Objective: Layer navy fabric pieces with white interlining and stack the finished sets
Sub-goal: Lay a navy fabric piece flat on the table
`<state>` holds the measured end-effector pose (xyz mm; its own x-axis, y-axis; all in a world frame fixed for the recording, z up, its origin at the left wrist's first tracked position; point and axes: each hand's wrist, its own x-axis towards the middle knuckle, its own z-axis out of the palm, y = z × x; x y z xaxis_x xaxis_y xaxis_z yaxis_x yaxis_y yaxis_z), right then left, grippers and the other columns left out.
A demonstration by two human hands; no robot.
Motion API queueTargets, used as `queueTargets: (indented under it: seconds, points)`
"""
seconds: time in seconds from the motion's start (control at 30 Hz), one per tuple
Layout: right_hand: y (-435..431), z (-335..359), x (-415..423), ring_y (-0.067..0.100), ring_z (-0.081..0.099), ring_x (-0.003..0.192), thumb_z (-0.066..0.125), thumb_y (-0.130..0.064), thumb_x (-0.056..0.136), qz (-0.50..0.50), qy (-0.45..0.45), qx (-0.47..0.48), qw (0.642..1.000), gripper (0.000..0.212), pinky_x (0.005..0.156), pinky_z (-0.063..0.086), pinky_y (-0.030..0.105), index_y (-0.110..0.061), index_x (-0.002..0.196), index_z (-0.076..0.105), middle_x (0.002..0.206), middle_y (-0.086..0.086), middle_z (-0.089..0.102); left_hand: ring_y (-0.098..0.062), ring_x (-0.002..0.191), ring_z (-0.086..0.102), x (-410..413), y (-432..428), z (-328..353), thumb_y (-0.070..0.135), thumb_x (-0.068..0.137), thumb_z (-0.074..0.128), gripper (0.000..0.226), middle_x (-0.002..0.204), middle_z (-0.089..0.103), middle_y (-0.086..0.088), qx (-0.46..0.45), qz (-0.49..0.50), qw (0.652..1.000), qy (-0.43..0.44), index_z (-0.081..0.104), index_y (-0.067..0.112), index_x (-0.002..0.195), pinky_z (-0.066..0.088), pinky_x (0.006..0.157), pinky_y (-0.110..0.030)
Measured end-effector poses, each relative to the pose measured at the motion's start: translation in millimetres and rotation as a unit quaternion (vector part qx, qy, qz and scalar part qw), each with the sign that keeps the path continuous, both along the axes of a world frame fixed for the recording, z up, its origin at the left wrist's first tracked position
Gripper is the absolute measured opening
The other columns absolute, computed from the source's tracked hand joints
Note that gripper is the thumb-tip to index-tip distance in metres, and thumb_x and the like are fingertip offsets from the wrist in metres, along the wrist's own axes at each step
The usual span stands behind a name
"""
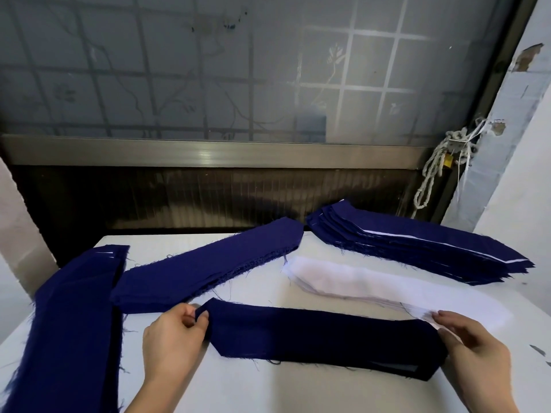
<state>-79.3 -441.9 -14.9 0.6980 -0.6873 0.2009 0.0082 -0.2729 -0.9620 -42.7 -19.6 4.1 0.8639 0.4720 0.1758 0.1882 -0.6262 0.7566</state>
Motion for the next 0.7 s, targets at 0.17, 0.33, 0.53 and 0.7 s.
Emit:
queueTargets:
  seconds: [0.17, 0.33, 0.53, 0.7]
  points:
    - [2.9, 2.8, -2.3, 0.020, 0.066, 0.078, 0.063, 0.003, 0.078, -0.045, 0.062, -0.064, 0.995, 0.029, 0.073, 0.048, 0.025, -0.026, 0.079, 0.068, 0.097, -0.003, 0.069, -0.007, 0.058, 0.055, -2.8, -3.8, -0.8, 0.022, 0.082, 0.074, 0.029, 0.050, 0.059, 0.012, 0.059, -0.018, 0.998, 0.001, 0.057, 0.031, 0.062, 0.047, 0.068, -0.036]
    - [8.9, 13.0, -7.8, 0.028, 0.057, 0.078, 0.055, -0.012, 0.074, -0.091, 0.095, -0.102, 0.986, 0.015, 0.079, 0.042, 0.037, -0.022, 0.076, 0.066, 0.089, 0.009, 0.065, -0.018, 0.079, 0.056, -3.0, -4.7, -1.9, 0.020, 0.082, 0.074, 0.018, 0.086, 0.060, 0.010, 0.049, -0.005, 0.998, -0.033, 0.062, 0.023, 0.095, 0.047, 0.082, -0.042]
    - [17.5, 15.7, -6.0, 0.042, 0.052, 0.096, 0.058, -0.039, 0.080, -0.143, 0.233, -0.235, 0.933, 0.031, 0.084, 0.041, 0.045, -0.011, 0.093, 0.061, 0.099, 0.020, 0.059, -0.027, 0.096, 0.052, 2.9, -4.1, -4.8, 0.058, 0.085, 0.063, 0.042, 0.093, 0.049, 0.002, 0.164, 0.024, 0.985, 0.045, 0.067, 0.020, 0.101, 0.040, 0.085, -0.040]
    - [19.5, 14.6, -3.4, 0.038, 0.052, 0.084, 0.067, -0.036, 0.084, -0.075, 0.265, -0.316, 0.908, 0.029, 0.072, 0.044, 0.041, -0.010, 0.074, 0.059, 0.083, 0.015, 0.058, -0.015, 0.086, 0.040, 9.1, -2.8, -9.8, 0.064, 0.085, 0.061, 0.037, 0.092, 0.052, 0.008, 0.206, -0.029, 0.976, 0.061, 0.068, 0.030, 0.095, 0.039, 0.082, -0.032]
